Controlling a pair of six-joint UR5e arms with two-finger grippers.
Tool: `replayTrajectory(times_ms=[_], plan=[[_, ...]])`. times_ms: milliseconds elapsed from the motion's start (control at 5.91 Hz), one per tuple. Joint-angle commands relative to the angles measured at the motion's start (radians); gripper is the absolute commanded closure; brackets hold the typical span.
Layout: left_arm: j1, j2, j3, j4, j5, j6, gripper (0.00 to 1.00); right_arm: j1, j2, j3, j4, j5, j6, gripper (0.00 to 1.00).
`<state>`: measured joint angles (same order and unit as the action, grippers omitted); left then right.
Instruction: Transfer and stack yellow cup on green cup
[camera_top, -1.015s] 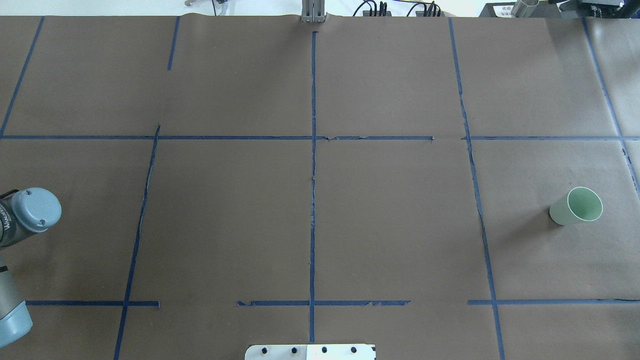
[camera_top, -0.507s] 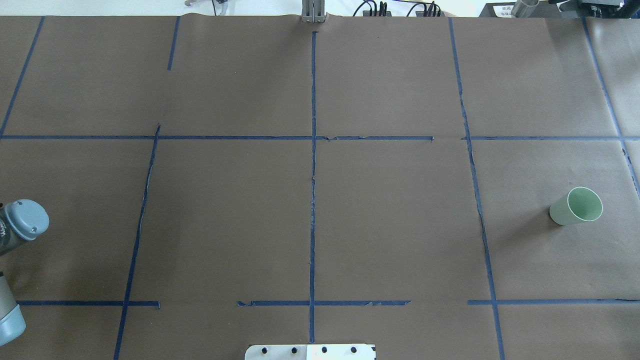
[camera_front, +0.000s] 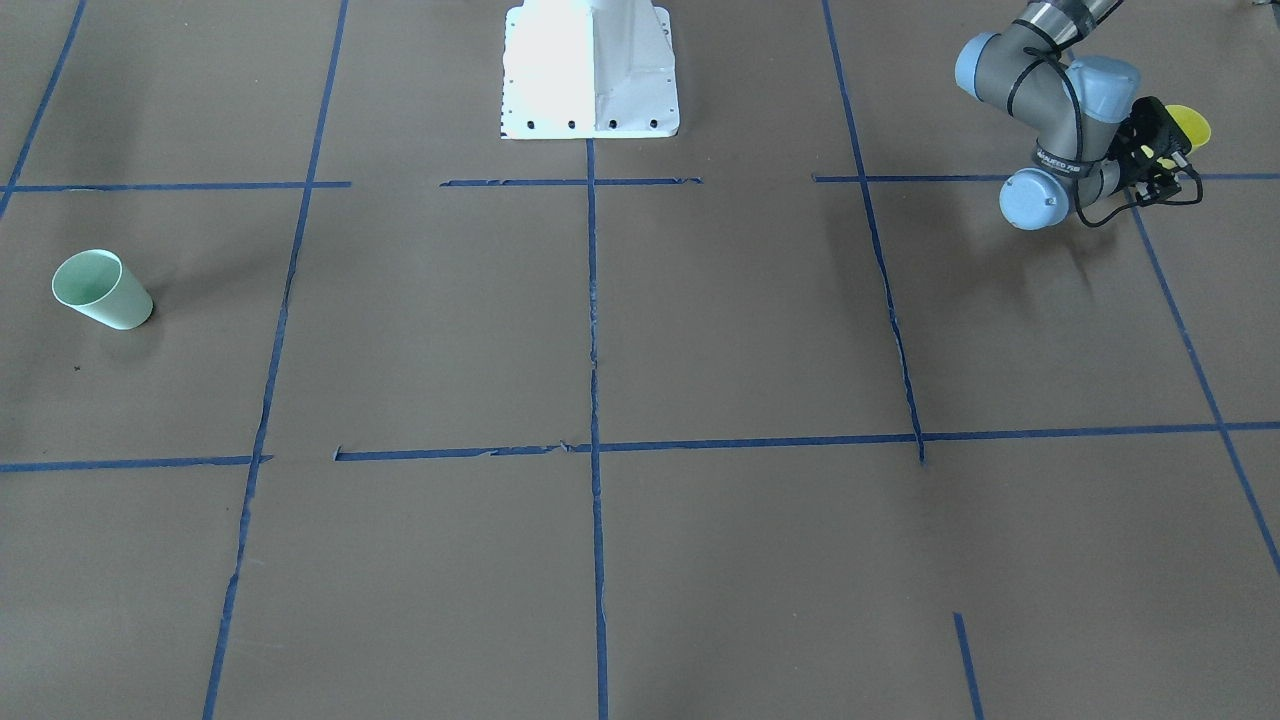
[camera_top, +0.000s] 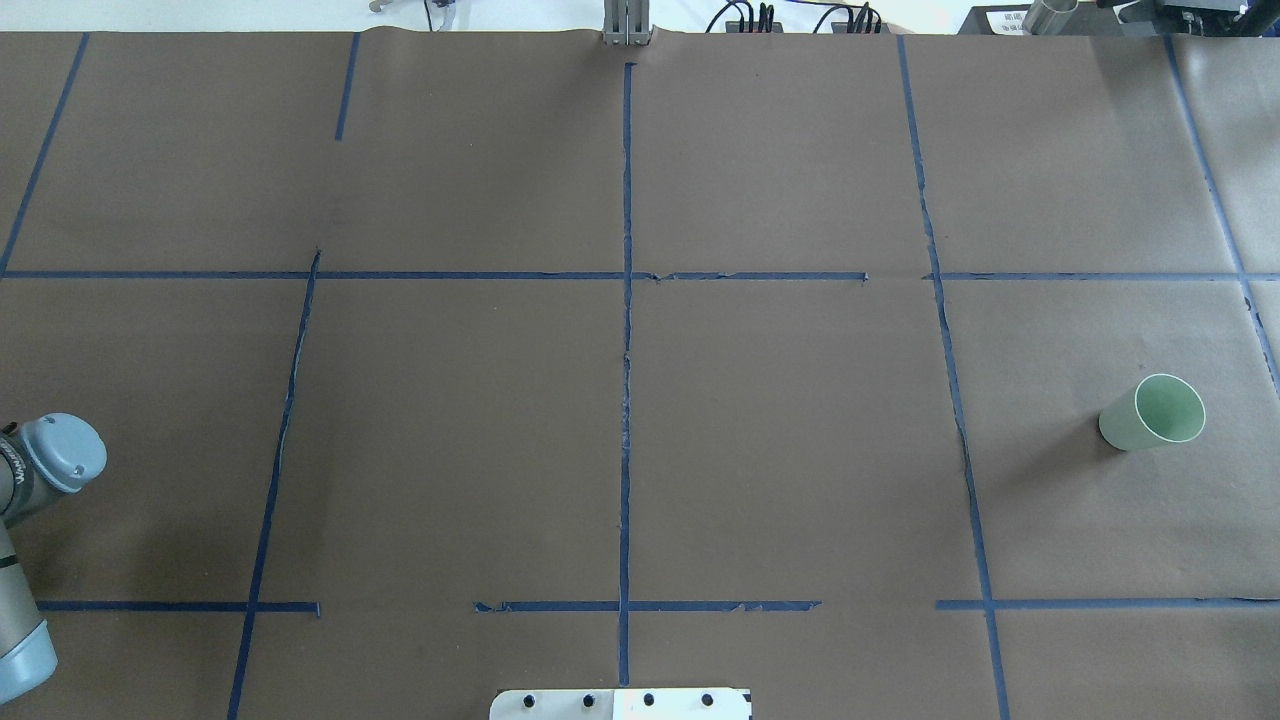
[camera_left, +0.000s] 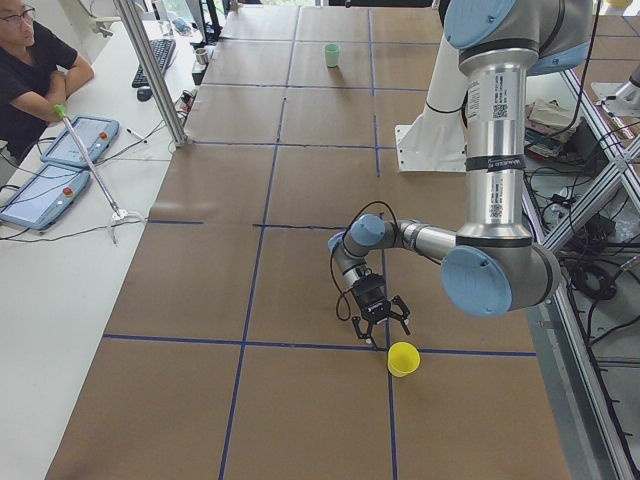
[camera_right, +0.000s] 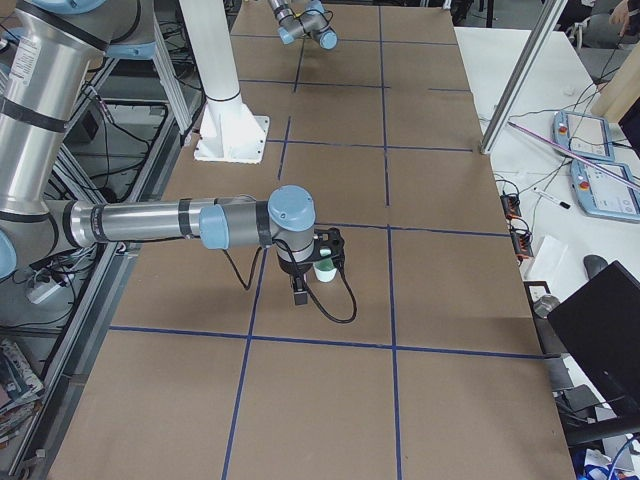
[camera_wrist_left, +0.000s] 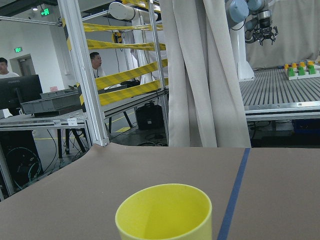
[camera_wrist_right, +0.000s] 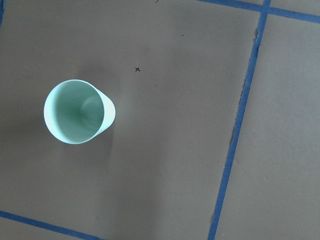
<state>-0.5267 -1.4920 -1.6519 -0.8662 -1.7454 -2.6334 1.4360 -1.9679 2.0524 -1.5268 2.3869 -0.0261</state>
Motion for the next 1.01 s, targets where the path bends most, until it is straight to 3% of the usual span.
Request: replayTrajectory(times_ms=[0,676,846], plan=[[0.007,0.001,0.090,-0.068,0.001,-0.013,0.00,-0.005,0.000,0.000,-0.001,0.005,0.000,0.00],[0.022,0.035,0.118,-0.094,0.006,-0.079,0.00,-0.012,0.001,0.005,0.000,0.006,0.000,0.00],[0.024,0.035,0.135,-0.096,0.007,-0.092,0.06,-0.014,0.001,0.005,0.000,0.006,0.000,0.00]])
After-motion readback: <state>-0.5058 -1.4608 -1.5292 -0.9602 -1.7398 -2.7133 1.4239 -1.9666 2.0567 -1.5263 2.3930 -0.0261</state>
